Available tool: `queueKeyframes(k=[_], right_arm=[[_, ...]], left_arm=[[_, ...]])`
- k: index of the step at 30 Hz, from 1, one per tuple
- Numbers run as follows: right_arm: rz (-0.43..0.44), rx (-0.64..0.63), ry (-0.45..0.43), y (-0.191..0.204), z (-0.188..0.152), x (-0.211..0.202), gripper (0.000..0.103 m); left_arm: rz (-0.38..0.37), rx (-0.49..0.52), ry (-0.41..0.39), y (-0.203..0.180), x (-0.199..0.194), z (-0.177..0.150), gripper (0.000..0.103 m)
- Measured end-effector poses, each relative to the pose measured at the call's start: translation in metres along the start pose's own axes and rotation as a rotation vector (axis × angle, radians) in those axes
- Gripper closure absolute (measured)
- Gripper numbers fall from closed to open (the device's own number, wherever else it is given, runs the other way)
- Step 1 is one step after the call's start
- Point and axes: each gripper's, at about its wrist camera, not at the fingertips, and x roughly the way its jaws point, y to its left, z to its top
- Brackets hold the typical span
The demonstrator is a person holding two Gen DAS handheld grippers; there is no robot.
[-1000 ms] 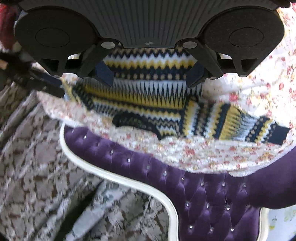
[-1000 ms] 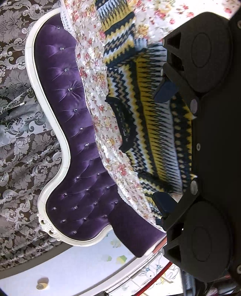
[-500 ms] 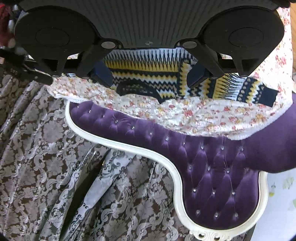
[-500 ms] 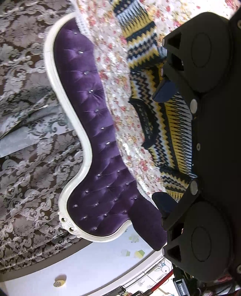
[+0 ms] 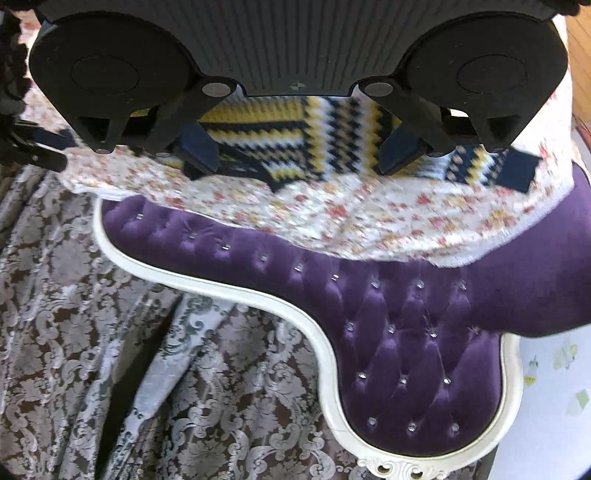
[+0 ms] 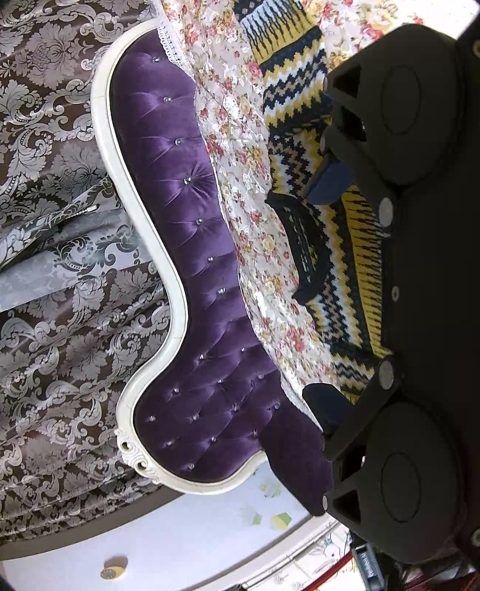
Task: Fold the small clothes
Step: 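Move the left gripper to the navy cuff of one sweater sleeve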
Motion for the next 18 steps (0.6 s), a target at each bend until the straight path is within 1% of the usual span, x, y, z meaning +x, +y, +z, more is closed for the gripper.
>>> queueKeyframes(k=[3, 7, 8, 10, 11, 14, 18], right_arm=[[0.002, -0.031, -0.006, -0.006, -0.006, 0.012, 0.0], [0.016, -0.006, -0.033, -0.025, -0.025, 0.027, 0.0], [0.01, 0.007, -0.03, -0.031, -0.031, 0.032, 0.0], [-0.036, 0.026, 0.056, -0.039, -0.038, 0.042, 0.0], [-0.034, 0.024, 0.07, -0.041, -0.038, 0.042, 0.0], [-0.041, 0.011, 0.055, -0.04, -0.037, 0.038, 0.0], [-0.012, -0.002, 0.046, -0.035, -0.035, 0.033, 0.0]], left_arm=[[0.036, -0.011, 0.001, 0.017, 0.012, 0.005, 0.009], [0.029, -0.072, 0.048, 0.046, 0.034, 0.003, 0.008], [0.029, -0.089, 0.068, 0.054, 0.04, 0.002, 0.008], [0.043, -0.113, 0.093, 0.068, 0.05, -0.002, 0.008], [0.052, -0.118, 0.099, 0.075, 0.054, -0.004, 0.008], [0.095, -0.138, 0.128, 0.095, 0.069, -0.013, 0.008], [0.133, -0.189, 0.171, 0.119, 0.088, -0.027, 0.008]])
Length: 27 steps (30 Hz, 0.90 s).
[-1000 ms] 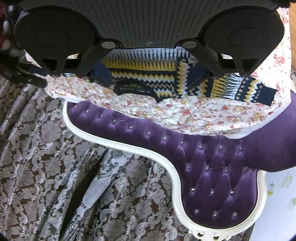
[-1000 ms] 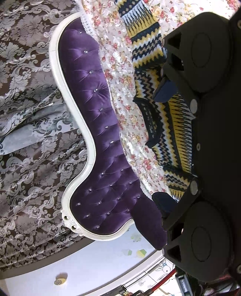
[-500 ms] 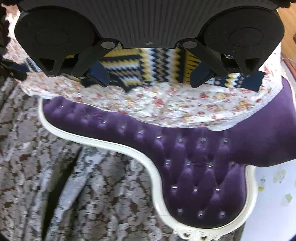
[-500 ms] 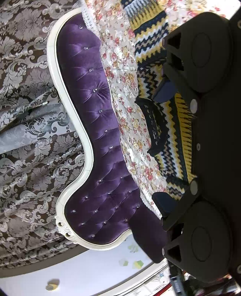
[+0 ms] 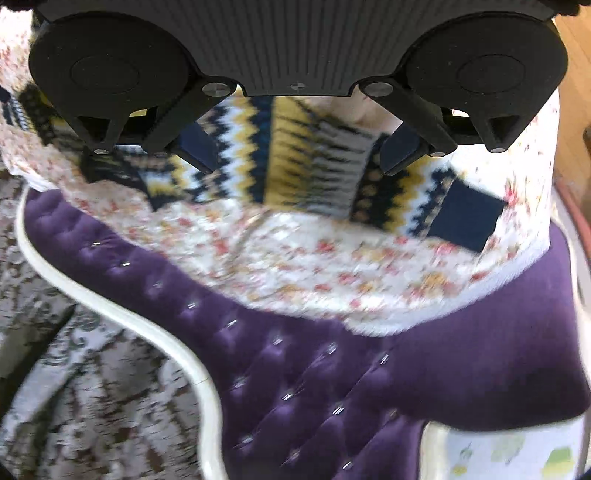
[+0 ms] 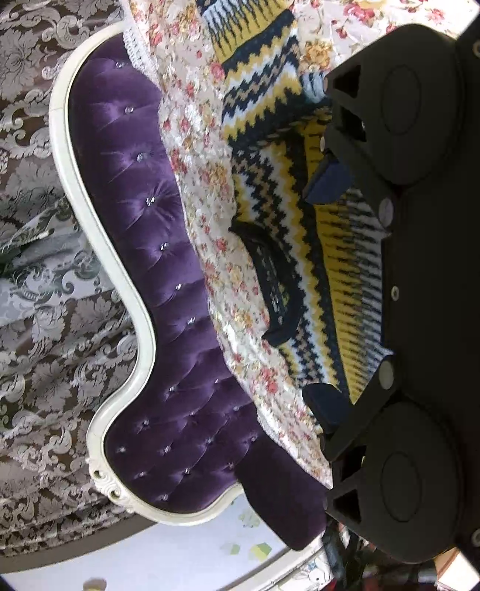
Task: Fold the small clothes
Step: 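Move the left gripper to the navy cuff of one sweater sleeve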
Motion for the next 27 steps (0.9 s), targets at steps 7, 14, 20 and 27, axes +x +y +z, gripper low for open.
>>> queueKeyframes(k=[7, 14, 20, 27], right_arm=[[0.007, -0.027, 0.043, 0.007, -0.006, 0.013, 0.0], [0.022, -0.054, 0.057, 0.014, -0.01, 0.017, 0.0], [0.035, -0.06, 0.076, 0.017, -0.013, 0.021, 0.0], [0.029, -0.074, 0.109, 0.019, -0.02, 0.029, 0.0]], left_arm=[[0.061, -0.002, -0.031, 0.026, 0.029, -0.008, 0.008], [0.094, -0.01, -0.028, 0.049, 0.053, -0.004, 0.008], [0.086, -0.045, -0.037, 0.066, 0.058, -0.01, 0.008], [0.056, -0.114, -0.101, 0.079, 0.058, 0.006, 0.01]])
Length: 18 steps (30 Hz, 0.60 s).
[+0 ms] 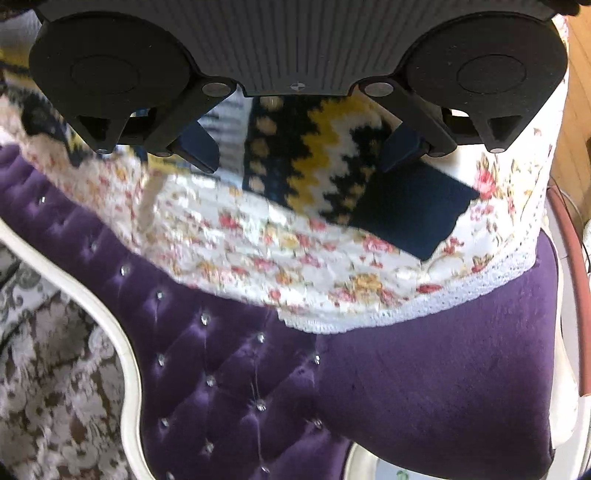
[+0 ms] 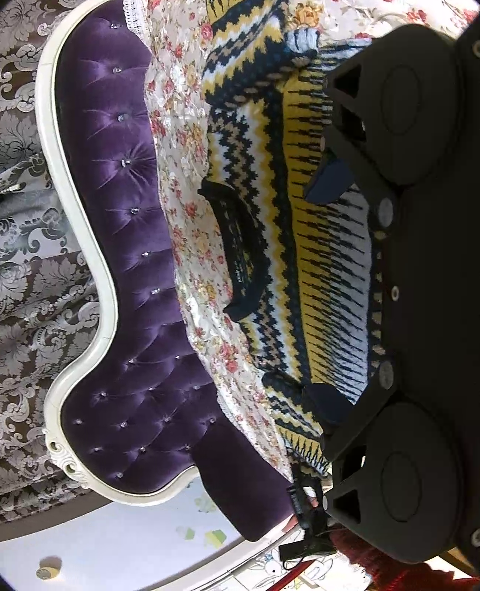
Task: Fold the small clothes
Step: 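Close the left gripper on the navy cuff and lift the sleeve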
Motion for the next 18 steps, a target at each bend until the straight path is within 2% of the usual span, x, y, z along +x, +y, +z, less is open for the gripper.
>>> queueKeyframes(k=[1, 2, 3, 4, 5, 6, 7, 8, 12, 18], right_arm=[[0.0, 0.0, 0.001, 0.0, 0.0, 0.0, 0.0], [0.0, 0.001, 0.002, 0.0, 0.0, 0.001, 0.0], [0.001, 0.001, 0.002, 0.0, 0.0, 0.001, 0.0], [0.001, 0.001, 0.003, 0.0, -0.001, 0.001, 0.0], [0.001, 0.0, 0.004, 0.0, -0.001, 0.001, 0.0], [0.001, 0.0, 0.003, 0.0, -0.001, 0.001, 0.0], [0.002, -0.001, 0.003, 0.0, -0.001, 0.001, 0.0], [0.002, 0.0, 0.003, 0.0, -0.001, 0.001, 0.0], [0.003, 0.005, 0.002, 0.0, 0.0, 0.0, 0.0], [0.016, 0.024, -0.011, -0.001, 0.002, -0.005, 0.0]], left_arm=[[0.005, -0.012, -0.002, 0.001, 0.001, 0.002, 0.014], [0.016, -0.027, 0.001, 0.002, 0.003, 0.004, 0.025], [0.032, -0.034, -0.002, 0.002, 0.004, 0.006, 0.031], [0.047, -0.034, -0.009, 0.002, 0.004, 0.007, 0.044], [0.054, -0.035, -0.011, 0.003, 0.004, 0.008, 0.064], [0.05, -0.042, -0.009, 0.004, 0.004, 0.01, 0.076], [0.051, -0.056, -0.002, 0.005, 0.005, 0.011, 0.093], [0.06, -0.073, 0.006, 0.006, 0.005, 0.012, 0.102], [0.046, -0.068, -0.042, 0.001, -0.01, 0.015, 0.103], [0.0, -0.032, -0.078, -0.026, -0.043, 0.031, 0.102]])
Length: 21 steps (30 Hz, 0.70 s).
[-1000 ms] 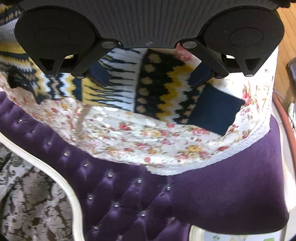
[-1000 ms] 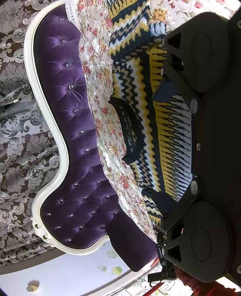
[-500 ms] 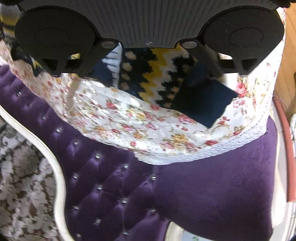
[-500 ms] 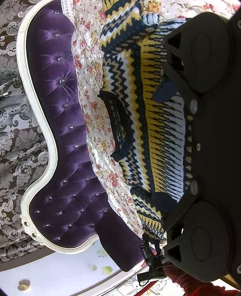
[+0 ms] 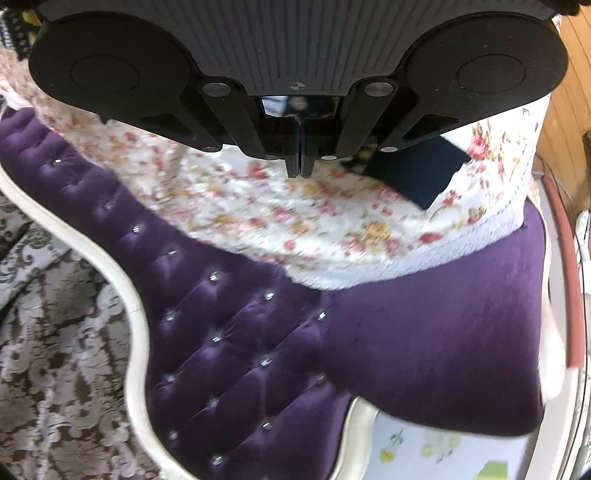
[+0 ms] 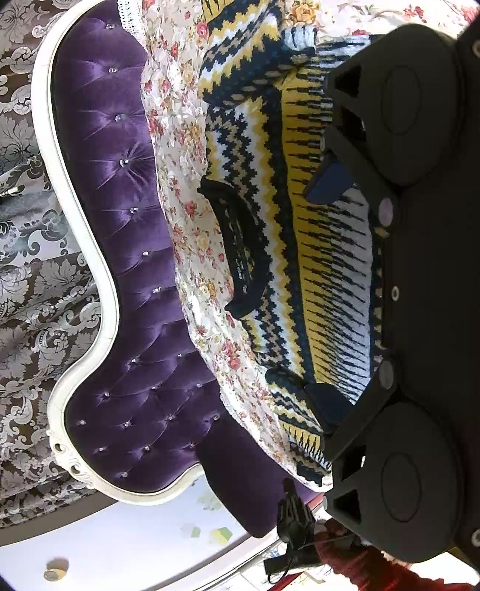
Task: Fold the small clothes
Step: 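Close the left gripper on the navy cuff and lift the sleeve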
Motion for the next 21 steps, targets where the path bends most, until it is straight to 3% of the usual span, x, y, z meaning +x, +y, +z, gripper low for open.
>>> queueKeyframes(k=[1, 3, 4, 5, 12, 21], right_arm=[[0.0, 0.001, -0.001, 0.0, 0.0, -0.001, 0.0], [0.002, 0.004, -0.005, -0.001, -0.001, -0.005, 0.0], [0.003, 0.006, -0.007, -0.001, -0.001, -0.006, 0.0], [0.004, 0.007, -0.008, -0.001, -0.001, -0.006, 0.0], [-0.006, 0.013, -0.008, -0.002, 0.0, -0.005, 0.0], [-0.004, -0.012, 0.016, 0.003, -0.003, 0.002, 0.0]], left_arm=[[-0.013, 0.0, -0.011, -0.001, -0.003, 0.001, 0.1], [-0.033, 0.0, -0.001, 0.0, -0.002, -0.001, 0.075], [-0.033, -0.004, 0.008, 0.002, 0.0, -0.002, 0.043], [-0.028, -0.017, 0.011, 0.006, 0.002, -0.005, 0.021], [-0.003, -0.122, 0.053, 0.035, 0.017, -0.022, 0.018], [-0.046, -0.224, 0.086, 0.066, 0.032, -0.036, 0.018]])
